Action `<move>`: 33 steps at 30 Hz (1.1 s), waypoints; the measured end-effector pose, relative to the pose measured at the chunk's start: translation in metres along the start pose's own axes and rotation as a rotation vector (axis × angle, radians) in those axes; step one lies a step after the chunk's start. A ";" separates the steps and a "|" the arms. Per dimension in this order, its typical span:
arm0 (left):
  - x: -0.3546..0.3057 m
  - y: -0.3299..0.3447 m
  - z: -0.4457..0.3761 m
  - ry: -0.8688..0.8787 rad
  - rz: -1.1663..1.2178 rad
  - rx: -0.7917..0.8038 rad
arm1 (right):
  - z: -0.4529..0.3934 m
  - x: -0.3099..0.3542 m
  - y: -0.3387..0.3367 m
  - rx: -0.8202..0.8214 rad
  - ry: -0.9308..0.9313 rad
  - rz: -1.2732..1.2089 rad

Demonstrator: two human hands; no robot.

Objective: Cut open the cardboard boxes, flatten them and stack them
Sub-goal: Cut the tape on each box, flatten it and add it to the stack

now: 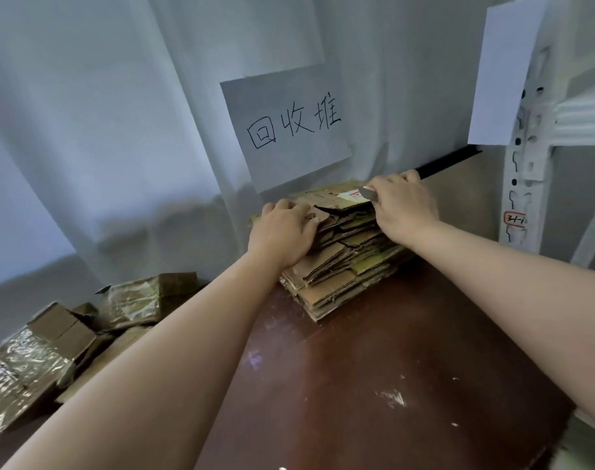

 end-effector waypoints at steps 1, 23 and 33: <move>0.000 -0.008 0.005 0.004 -0.004 -0.013 | 0.003 0.004 -0.006 -0.001 -0.004 -0.001; 0.201 -0.122 0.235 -0.237 -0.089 -0.096 | 0.100 0.229 0.033 0.353 -0.137 -0.131; 0.280 -0.129 0.287 -0.412 -0.287 -0.212 | 0.120 0.307 0.063 0.294 -0.224 -0.195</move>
Point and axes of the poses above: each hand's wrist, its own z-axis away from the middle knuckle, its own y-axis out of the palm, x = y × z, the point moved 6 cm from there along -z, towards the middle knuckle, and after that the axes turned 6 degrees about -x, right-handed, at the moved point
